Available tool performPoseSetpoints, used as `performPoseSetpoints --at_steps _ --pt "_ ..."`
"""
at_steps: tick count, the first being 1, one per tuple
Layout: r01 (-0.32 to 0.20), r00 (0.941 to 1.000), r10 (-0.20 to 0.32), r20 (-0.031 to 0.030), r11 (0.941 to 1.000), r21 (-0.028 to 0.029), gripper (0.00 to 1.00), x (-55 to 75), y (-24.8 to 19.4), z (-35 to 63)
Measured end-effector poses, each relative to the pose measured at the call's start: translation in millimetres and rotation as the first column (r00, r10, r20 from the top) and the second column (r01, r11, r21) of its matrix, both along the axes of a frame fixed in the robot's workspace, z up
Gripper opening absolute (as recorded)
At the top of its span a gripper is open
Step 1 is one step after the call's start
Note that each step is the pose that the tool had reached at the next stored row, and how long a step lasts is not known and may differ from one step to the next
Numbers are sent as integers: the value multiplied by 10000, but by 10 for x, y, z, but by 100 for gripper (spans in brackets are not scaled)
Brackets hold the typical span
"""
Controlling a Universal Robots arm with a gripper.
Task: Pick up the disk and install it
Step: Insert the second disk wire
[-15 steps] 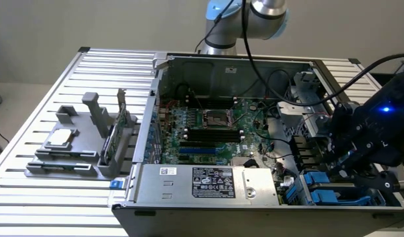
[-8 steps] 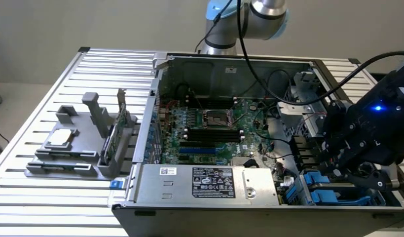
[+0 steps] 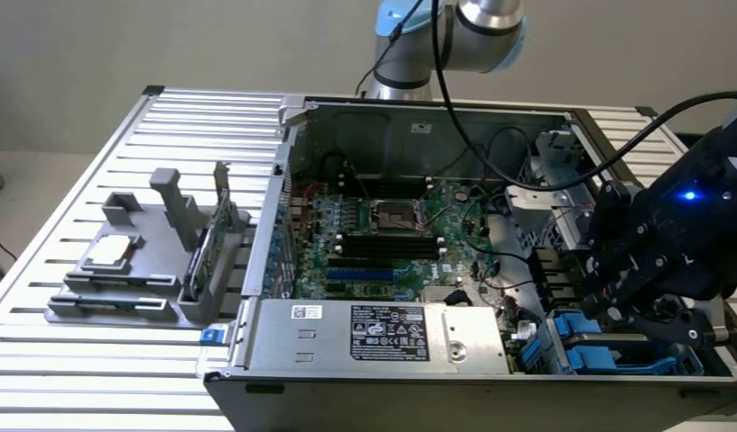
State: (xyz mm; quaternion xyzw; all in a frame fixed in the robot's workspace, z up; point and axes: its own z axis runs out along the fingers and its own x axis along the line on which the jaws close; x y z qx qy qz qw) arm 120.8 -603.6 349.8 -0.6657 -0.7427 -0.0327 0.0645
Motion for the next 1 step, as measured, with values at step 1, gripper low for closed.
performPoseSetpoints --at_steps 1 --pt "0 10000 0 0 10000 0 31 0 0 0"
